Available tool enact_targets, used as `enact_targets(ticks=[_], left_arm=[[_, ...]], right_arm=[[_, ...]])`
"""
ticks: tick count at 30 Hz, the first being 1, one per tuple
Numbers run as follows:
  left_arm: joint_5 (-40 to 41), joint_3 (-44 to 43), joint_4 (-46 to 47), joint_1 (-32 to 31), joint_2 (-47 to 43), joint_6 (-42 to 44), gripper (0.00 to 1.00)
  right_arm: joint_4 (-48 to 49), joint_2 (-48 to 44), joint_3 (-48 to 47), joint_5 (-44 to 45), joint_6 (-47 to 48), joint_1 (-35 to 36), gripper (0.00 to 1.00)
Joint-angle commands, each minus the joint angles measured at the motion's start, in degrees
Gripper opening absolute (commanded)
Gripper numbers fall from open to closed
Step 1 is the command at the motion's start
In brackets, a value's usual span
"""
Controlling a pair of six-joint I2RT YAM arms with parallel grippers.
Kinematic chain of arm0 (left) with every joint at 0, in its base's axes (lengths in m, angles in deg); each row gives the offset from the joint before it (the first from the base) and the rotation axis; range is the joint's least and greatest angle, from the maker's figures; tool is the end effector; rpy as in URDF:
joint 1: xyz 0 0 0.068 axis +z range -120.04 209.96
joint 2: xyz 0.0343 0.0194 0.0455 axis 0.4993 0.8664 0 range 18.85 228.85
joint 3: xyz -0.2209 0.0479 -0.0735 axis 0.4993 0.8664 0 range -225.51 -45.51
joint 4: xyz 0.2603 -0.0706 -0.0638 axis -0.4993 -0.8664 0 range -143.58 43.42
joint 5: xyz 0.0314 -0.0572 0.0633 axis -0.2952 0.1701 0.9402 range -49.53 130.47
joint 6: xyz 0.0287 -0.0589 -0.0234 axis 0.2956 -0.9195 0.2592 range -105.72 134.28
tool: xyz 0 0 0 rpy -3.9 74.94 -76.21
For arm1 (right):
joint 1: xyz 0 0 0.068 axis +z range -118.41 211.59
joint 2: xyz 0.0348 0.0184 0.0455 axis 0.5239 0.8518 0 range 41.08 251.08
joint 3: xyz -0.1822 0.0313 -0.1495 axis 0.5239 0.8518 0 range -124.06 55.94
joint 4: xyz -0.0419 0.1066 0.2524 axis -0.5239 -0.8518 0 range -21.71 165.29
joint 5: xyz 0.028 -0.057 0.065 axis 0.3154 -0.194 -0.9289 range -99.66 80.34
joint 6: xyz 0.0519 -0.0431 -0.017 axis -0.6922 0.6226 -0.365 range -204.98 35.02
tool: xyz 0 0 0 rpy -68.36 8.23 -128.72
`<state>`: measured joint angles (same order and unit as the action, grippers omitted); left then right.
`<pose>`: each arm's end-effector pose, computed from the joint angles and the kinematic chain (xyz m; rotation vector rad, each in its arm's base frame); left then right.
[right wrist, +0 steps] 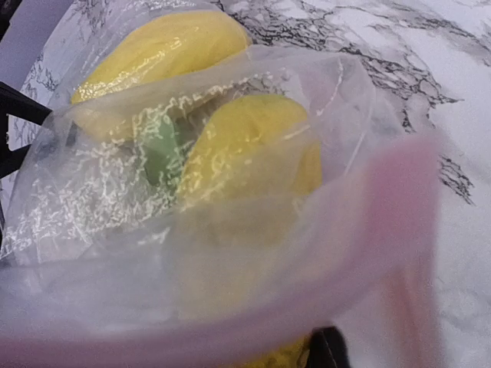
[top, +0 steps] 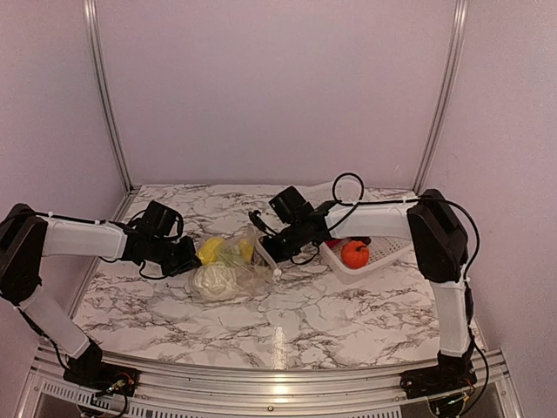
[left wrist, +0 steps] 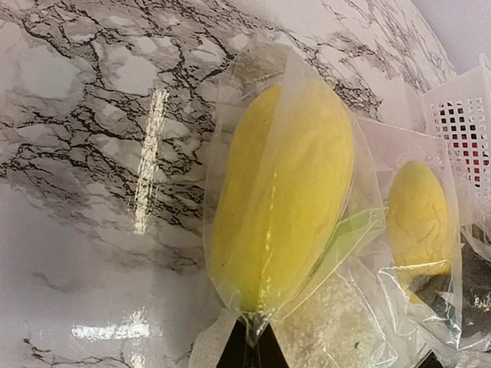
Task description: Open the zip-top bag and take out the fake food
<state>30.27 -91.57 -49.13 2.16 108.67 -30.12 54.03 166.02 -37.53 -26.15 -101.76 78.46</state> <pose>0.2956 -0.1671 0.1096 -0.2743 2.5027 -0.7756 0.3182 0.3631 0.1126 -0.8055 2.5023 0.7903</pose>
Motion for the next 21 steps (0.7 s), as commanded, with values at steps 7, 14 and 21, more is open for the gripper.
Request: enact_targets(ticks=[7,14,21], left_arm=[[3.3,1.57,-3.94,2.07,-3.21,-0.07,0.0],[1.44,2.27,-2.64,3.58,-2.1,-0.3,0.0],[-0.12,2.09,-1.57,3.67,-0.88,0.37,0.0]], right_arm=[[-2.55,-13.87,10.75,-4.6,-0.95,-6.88,0.34],[-3.72,-22.0,18.24,-6.57,-0.17,-10.92,0.34],[-4.48,-30.05,20.5,-9.81,0.66,-19.21,0.34]])
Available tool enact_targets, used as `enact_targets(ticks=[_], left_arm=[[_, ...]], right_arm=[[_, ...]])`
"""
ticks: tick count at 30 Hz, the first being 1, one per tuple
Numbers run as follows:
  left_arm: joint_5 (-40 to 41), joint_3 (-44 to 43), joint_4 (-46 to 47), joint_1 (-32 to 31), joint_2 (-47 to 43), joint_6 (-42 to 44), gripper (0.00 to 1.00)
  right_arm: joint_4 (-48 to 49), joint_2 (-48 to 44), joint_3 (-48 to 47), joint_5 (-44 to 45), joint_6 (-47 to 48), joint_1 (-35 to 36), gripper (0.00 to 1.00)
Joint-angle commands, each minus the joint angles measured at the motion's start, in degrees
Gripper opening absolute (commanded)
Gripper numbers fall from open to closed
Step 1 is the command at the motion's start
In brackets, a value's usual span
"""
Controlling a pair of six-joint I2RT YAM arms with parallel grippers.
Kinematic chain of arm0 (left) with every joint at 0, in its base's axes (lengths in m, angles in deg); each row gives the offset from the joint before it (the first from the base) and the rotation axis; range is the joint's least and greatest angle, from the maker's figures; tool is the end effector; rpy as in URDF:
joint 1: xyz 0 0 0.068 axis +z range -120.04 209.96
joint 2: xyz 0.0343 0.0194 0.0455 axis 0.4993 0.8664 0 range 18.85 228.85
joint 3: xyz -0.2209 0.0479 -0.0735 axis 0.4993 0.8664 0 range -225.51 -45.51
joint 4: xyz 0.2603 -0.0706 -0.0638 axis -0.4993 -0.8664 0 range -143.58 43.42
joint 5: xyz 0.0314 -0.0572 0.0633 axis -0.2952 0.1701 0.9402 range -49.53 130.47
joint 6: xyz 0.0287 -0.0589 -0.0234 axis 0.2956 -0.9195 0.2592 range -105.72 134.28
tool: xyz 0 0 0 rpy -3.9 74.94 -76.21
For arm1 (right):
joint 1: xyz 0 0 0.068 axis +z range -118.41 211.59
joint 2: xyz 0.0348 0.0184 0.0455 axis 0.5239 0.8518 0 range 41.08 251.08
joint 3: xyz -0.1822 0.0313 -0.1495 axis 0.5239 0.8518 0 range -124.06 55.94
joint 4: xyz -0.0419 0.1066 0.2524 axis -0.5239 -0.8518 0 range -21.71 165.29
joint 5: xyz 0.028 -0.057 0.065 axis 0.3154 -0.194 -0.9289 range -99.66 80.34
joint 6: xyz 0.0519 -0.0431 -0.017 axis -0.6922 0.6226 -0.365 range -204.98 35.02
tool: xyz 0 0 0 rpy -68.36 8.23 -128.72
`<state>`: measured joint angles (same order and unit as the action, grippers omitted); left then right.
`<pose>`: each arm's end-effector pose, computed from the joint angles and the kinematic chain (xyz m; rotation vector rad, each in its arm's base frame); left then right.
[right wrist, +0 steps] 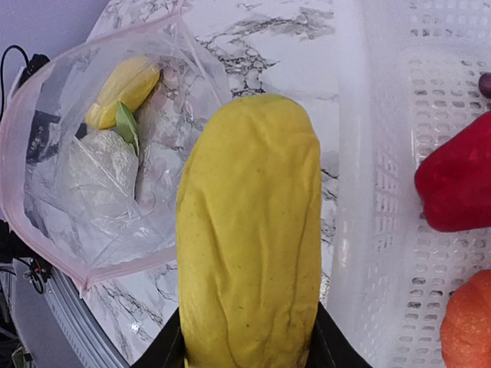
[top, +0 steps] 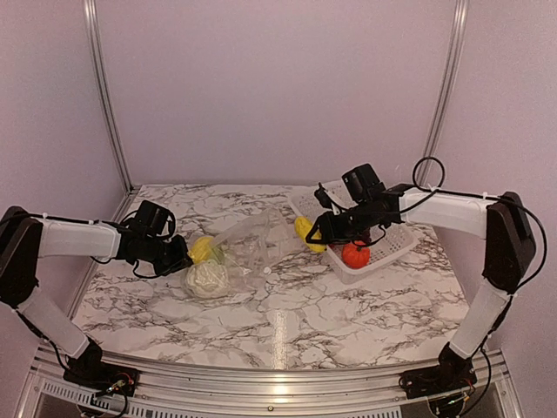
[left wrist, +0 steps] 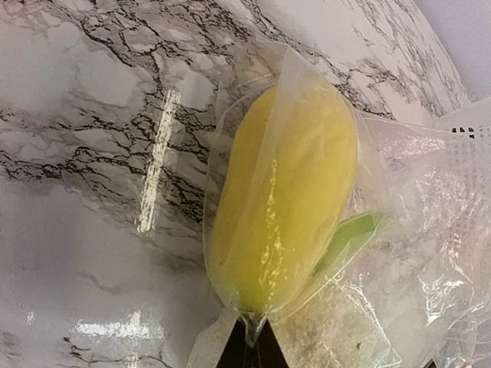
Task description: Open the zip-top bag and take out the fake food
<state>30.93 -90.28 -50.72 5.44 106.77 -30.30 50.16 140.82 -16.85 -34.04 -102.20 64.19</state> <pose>0.2980 -0.1461 0.1103 -0.3582 2.4963 -0.7320 0.3211 0.2331 0.1737 -0.5347 2.5298 0.8785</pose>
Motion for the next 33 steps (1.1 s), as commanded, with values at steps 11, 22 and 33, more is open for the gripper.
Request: enact_targets(ticks=[11,22,33], left_arm=[[-1.78,0.21,1.53,0.51,1.71,0.5,0.0],[-2.19,-0.06,1.16,0.47,1.88,1.16,0.0],[-3.29,0.42,2.27,0.45,1.66,1.11,0.0]], right_arm=[[-9.31,-5.76,0.88,7.61,9.24,-20.98,0.37],[-11.68,-4.87,0.5,11.64,11.32,-23.55,0.72],[-5.34,-7.11,-3.11,0.64,7.12,-15.01,0.63]])
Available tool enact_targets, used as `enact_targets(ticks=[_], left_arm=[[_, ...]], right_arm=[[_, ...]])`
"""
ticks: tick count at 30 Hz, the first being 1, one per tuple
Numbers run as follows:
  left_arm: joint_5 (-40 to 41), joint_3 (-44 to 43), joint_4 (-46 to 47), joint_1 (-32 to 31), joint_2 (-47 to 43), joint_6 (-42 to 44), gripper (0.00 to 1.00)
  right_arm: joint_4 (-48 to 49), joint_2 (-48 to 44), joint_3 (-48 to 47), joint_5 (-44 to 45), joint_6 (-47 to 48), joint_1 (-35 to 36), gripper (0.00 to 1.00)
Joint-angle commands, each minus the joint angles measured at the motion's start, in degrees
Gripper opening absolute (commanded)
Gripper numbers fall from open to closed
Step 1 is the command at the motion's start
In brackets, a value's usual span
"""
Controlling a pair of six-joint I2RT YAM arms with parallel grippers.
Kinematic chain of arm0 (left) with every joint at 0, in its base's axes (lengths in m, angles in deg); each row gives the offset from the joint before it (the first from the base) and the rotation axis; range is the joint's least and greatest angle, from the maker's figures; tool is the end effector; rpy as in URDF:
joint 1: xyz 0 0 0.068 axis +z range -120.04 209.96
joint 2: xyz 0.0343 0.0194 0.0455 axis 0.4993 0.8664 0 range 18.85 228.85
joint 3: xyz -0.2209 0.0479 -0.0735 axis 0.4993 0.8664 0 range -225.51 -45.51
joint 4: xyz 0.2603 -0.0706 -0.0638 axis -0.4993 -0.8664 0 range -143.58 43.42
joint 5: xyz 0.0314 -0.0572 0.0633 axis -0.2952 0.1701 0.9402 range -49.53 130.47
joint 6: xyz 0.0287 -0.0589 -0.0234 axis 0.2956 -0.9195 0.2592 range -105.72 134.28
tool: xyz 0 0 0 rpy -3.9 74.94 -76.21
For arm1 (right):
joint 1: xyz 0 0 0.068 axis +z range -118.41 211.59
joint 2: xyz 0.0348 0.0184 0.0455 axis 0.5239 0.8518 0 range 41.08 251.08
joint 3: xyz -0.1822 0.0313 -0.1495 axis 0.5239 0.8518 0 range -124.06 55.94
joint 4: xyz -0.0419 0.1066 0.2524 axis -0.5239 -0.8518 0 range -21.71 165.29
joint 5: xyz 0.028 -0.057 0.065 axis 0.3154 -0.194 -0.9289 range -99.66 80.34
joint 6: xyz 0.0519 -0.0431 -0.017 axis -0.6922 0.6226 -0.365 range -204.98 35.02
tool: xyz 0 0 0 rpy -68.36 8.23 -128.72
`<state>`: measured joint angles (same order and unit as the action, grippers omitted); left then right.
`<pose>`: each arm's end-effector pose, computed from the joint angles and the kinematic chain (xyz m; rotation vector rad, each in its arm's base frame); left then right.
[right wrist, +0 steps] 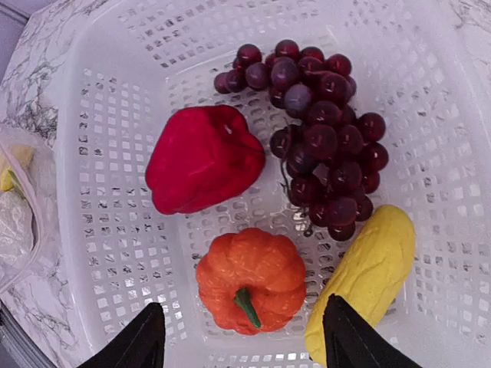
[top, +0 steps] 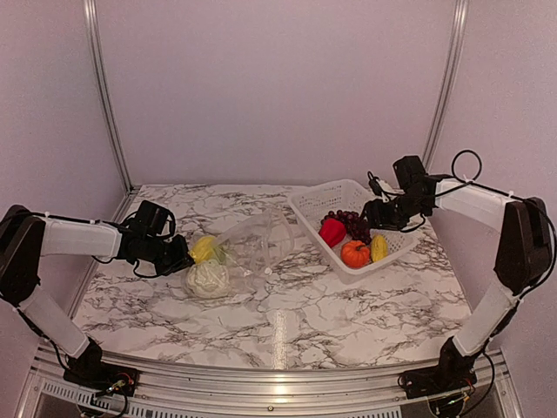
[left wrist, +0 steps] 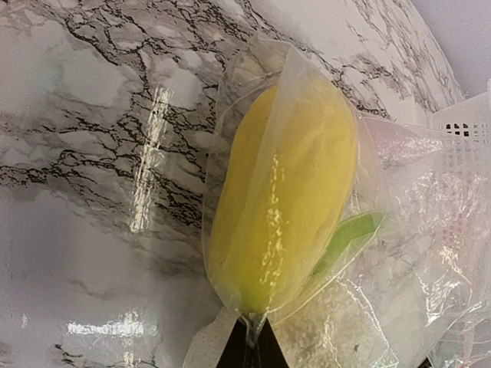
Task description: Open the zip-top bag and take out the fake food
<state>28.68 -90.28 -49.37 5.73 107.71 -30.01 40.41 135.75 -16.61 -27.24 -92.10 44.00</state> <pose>0.2996 -0.1474 0.1076 -0.3380 2.5003 -0.7757 0.3609 0.0969 0.1901 -0.2369 2.5694 0.5224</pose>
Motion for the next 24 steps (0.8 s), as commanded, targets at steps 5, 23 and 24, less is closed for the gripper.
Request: enact_targets(ticks=[5,23,24], left_arm=[[-1.25,0.54,1.66,0.19,0.7,0.27,0.0],[-4.1,1.63,6.57,0.17,0.71,-0.09,0.0],[-4.78,1.89,7.73,0.17,0.55,-0.33,0.0]], right_arm=[[6.94,1.22,-5.54,-8.46,-5.45,14.08,0.52],[18.44,24.5,-17.54,-14.7,-9.55,27.15,0.32],[18.89,25.77,-18.17,-15.1,-9.82,27.52,0.32]])
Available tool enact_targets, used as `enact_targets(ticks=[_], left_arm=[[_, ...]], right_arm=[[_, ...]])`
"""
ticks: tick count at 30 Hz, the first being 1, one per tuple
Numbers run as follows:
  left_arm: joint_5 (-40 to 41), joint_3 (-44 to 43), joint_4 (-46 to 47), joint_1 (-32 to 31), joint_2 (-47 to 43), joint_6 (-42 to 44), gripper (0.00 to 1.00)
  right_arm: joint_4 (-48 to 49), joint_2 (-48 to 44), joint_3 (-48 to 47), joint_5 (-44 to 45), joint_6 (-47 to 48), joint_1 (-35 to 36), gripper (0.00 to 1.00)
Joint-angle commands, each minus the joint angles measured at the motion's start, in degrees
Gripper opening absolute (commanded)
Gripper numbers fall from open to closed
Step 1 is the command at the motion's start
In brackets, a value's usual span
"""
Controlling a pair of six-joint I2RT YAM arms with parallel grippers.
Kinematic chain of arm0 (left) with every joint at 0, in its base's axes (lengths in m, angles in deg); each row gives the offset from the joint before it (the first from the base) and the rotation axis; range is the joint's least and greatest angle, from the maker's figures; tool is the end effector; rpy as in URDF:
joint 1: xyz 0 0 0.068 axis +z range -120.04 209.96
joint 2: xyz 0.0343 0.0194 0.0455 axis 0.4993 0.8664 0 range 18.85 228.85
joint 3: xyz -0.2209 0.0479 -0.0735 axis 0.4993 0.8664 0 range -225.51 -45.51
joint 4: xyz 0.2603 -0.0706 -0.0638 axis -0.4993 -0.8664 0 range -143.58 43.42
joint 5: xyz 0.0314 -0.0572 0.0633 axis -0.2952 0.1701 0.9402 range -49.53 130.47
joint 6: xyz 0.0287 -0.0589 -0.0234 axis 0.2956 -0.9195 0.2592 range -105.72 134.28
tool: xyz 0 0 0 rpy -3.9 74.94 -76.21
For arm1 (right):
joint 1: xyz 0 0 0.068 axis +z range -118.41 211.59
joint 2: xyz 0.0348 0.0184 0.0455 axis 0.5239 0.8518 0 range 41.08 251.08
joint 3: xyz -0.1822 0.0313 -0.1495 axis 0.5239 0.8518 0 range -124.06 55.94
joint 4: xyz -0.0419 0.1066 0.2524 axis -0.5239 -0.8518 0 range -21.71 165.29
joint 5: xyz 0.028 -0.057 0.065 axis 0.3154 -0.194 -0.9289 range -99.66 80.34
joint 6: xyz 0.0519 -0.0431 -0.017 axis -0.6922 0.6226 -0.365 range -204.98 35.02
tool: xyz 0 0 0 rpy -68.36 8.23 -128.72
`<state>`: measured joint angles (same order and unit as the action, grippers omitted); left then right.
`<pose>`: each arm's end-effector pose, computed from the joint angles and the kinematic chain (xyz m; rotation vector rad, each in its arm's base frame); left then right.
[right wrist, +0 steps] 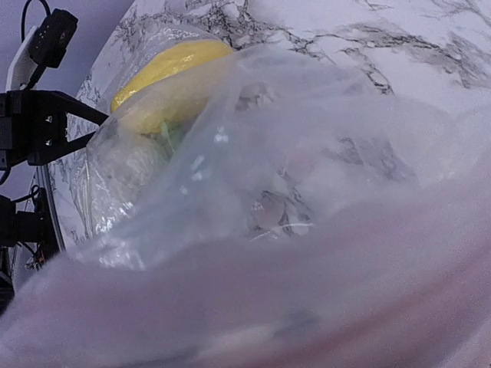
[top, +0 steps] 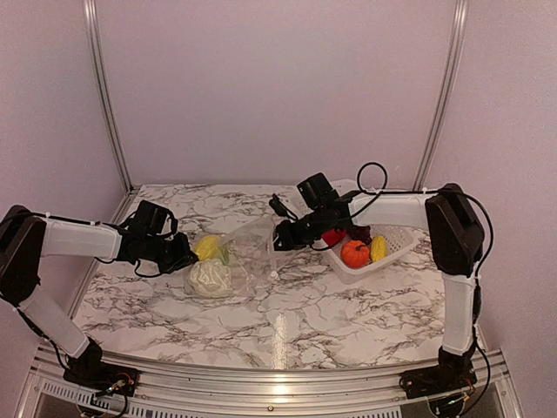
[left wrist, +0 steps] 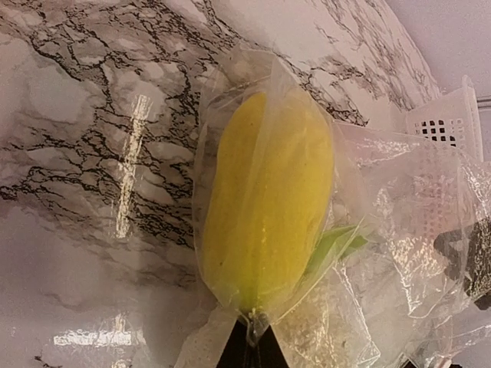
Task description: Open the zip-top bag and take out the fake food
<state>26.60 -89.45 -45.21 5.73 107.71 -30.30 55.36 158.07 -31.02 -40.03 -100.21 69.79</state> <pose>0.3015 -0.1504 0.1099 -0.3097 2.4545 -0.8468 0.3429 0.3063 0.1432 -0.7567 2.4545 1.0385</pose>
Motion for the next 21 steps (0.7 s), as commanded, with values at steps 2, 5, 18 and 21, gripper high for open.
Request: enact_targets(ticks=[2,5,18,21], left_arm=[[-4.05,1.61,6.35,0.18,0.42,-0.75,0.0],[-5.75,1.54,8.97,0.15,1.39,-1.35,0.0],[-8.3,2.25,16.45,0.21,5.95,-6.03,0.0],[-8.45,2.4,17.73,0.15,6.95,-6.99,0.0]], right_arm=[[5.88,5.57,-4.09,-3.73,-2.27,2.18,0.35],[8.94,8.25,-4.23,-6.36,-3.6,2.78,0.37],[19.48,14.69,-5.35,-16.55,-7.96,7.2,0.46],[22.69,15.45,-6.22,-20.04,-8.8,7.56,0.47]])
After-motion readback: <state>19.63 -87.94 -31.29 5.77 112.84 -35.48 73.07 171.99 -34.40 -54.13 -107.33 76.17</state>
